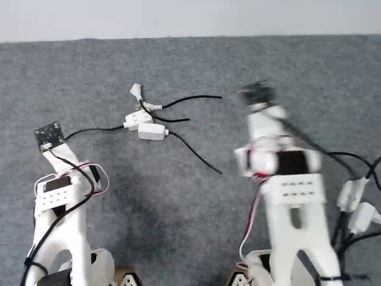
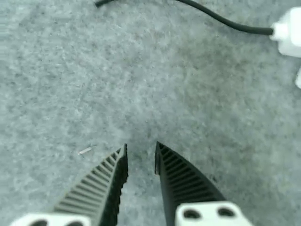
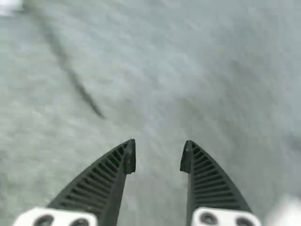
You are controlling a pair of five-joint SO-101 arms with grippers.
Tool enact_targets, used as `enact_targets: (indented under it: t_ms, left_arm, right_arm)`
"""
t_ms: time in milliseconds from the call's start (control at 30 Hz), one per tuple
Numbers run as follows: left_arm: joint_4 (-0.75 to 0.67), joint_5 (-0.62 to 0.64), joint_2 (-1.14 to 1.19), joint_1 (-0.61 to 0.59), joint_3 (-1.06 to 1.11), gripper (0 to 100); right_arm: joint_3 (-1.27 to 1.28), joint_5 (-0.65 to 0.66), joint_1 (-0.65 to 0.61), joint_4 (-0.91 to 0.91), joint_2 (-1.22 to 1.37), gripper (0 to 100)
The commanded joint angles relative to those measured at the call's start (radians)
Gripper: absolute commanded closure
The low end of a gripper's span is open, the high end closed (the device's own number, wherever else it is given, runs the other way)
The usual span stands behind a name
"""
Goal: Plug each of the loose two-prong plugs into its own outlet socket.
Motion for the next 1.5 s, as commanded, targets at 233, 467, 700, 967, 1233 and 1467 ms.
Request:
enact_targets:
  t_ms: [233, 467, 700, 967, 1233, 1467]
  left_arm:
    - [-0.046, 0.028, 0.003, -0.094, -0.082, 90]
    - [-0.046, 0.048, 0.003, -0.094, -0.079, 83]
    - [-0.046, 0.049, 0.005, -0.095, -0.081, 83]
    - [-0.048, 0.049, 0.005, -0.095, -0.079, 83]
    - [-0.048, 0.049, 0.005, -0.095, -0.079, 83]
    - [-0.048, 0.046, 0.005, -0.095, -0.077, 83]
  right_arm:
    - [0.206, 0.298, -0.274, -0.696, 0.15, 85.3]
    - [0.005, 0.344, -0.306, -0.72, 0.493, 85.2]
    - [-0.308, 0.344, -0.335, -0.72, 0.819, 85.2]
    - [-0.516, 0.344, -0.417, -0.72, 1.02, 85.4]
    - [-0.643, 0.344, -0.449, -0.72, 1.086, 85.3]
    - [-0.798, 0.345, -0.458, -0.611, 1.248, 85.4]
